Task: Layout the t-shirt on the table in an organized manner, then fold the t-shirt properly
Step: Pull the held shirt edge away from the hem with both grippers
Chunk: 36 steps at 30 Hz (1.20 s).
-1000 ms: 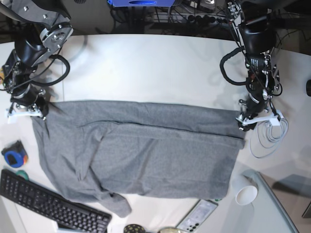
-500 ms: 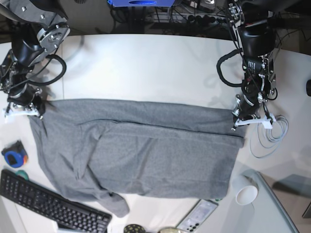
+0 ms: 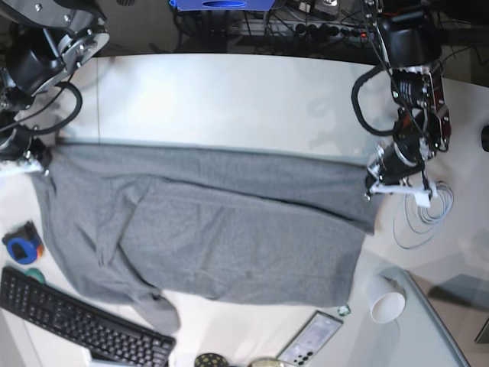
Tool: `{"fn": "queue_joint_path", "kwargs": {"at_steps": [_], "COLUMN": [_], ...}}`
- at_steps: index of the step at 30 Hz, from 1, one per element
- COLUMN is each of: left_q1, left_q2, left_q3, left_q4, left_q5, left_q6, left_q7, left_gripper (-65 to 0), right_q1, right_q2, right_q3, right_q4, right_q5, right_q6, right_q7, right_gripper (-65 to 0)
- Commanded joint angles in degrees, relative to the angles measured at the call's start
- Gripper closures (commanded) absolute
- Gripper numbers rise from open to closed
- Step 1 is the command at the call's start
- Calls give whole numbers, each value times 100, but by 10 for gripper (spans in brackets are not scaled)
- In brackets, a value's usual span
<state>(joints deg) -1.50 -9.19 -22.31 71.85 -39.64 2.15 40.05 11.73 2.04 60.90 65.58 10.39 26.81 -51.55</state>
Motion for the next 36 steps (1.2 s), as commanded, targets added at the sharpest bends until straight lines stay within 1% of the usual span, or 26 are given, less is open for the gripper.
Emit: {"fn": "queue_joint_path", "kwargs": {"at_steps": [1, 5, 8, 11, 22, 27, 32, 34, 36], "left_q1": [-22, 348, 602, 682, 1148, 1473, 1763, 1904, 2009], "left_q2": [-61, -44, -44, -61, -70, -44, -44, -35, -26], "left_q3": [-16, -16, -16, -16, -33, -587, -772, -754, -728], "left_q4": [195, 406, 520, 485, 590, 907, 1074, 1162, 1223], "left_q5": [-76, -76, -76, -67, -49, -49, -49, -49, -58], "left_q6": [-35, -26, -26, -26, -26, -26, -26, -26, -26], "left_q7": [-80, -80, -80, -80, -106, -106, -98, -98, -98], "left_gripper": [0, 0, 0, 0, 0, 0, 0, 0, 0], "right_q1": [10, -324, -509, -562, -764, -922, -1001, -1010, -1063], "right_q2": [99, -68, -103, -112, -112, -121, -121, -121, -121], "right_q3": [-3, -11, -11, -11, -20, -20, -20, -20, -20], "right_q4": [163, 637, 1015, 1165, 1191, 1191, 1191, 1191, 1209], "right_q5": [64, 64, 64, 55, 55, 55, 55, 55, 55], "right_q6": [23, 31, 31, 31, 31, 31, 40, 84, 242], "right_q7": [-71, -274, -529, -775, -836, -836, -836, -845, -977], "right_gripper": [0, 0, 0, 0, 0, 0, 0, 0, 0]}}
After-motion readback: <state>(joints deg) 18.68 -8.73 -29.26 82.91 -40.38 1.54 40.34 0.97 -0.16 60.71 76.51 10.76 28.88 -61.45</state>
